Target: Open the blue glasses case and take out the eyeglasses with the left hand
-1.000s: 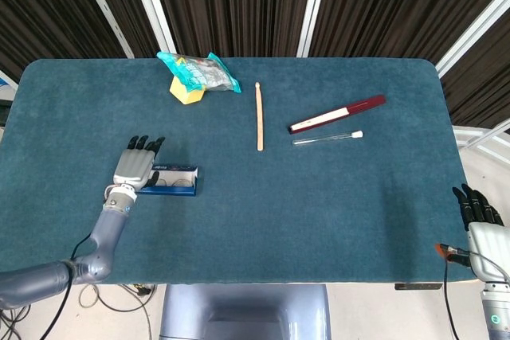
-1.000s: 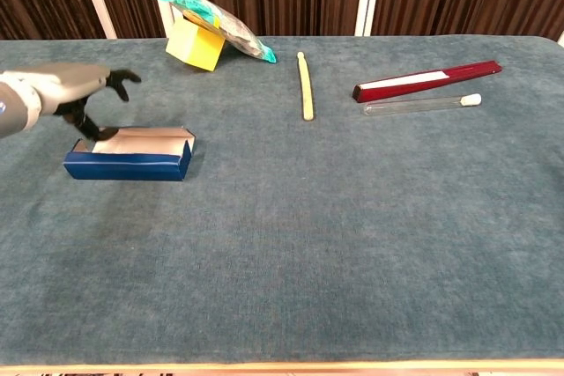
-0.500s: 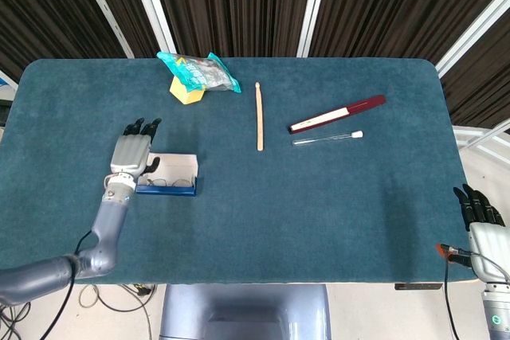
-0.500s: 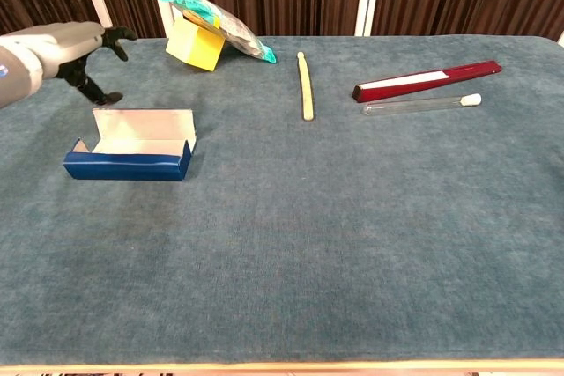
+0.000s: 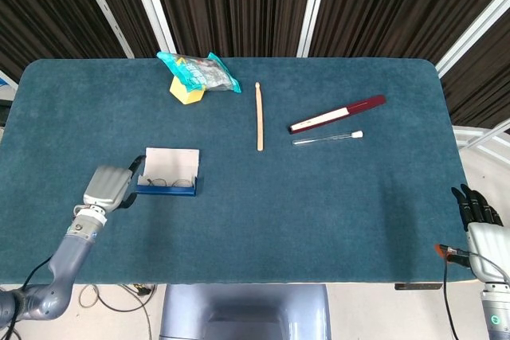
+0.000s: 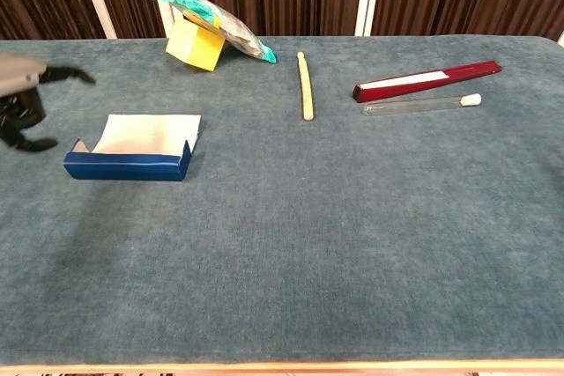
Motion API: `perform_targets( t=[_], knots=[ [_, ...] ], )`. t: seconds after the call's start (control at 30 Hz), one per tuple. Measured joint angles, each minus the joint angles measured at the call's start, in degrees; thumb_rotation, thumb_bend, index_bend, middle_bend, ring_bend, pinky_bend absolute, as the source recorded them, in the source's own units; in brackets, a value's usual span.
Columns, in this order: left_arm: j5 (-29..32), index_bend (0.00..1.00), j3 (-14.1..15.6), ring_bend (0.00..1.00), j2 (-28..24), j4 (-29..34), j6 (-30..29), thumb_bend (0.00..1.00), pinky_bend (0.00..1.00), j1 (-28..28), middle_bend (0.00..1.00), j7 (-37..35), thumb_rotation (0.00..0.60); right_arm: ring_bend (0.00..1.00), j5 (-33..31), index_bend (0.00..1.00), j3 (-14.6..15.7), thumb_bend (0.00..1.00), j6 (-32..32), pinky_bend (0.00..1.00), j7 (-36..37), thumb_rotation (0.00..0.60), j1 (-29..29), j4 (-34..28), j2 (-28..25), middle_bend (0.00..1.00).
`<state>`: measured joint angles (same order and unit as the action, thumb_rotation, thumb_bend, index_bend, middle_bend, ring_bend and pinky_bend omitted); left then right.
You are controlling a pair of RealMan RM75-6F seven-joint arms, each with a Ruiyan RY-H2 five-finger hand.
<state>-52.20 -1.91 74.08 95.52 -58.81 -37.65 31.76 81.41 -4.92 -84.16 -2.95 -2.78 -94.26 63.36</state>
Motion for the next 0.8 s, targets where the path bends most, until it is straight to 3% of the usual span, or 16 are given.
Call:
perform_targets(
  t=[0.47,0.8],
  knots=[
    [6.6,0.13,2.2,0.84,1.1,-0.6,4.8,0.33,0.91,-2.0,0.94,4.7,0.600,0.00,-0.2,0.00,0.0,0.18,0.2,0.18,0.0,0.600,0.0,-0.2,-0.1,0.00],
    [8.3,0.21,4.0,0.85,1.4,-0.3,5.7,0.33,0.92,-2.4,0.94,6.4,0.600,0.00,-0.1,0.00,0.1,0.18,0.1,0.18,0.0,0.600,0.0,-0.3,-0.2,0.00]
  ],
)
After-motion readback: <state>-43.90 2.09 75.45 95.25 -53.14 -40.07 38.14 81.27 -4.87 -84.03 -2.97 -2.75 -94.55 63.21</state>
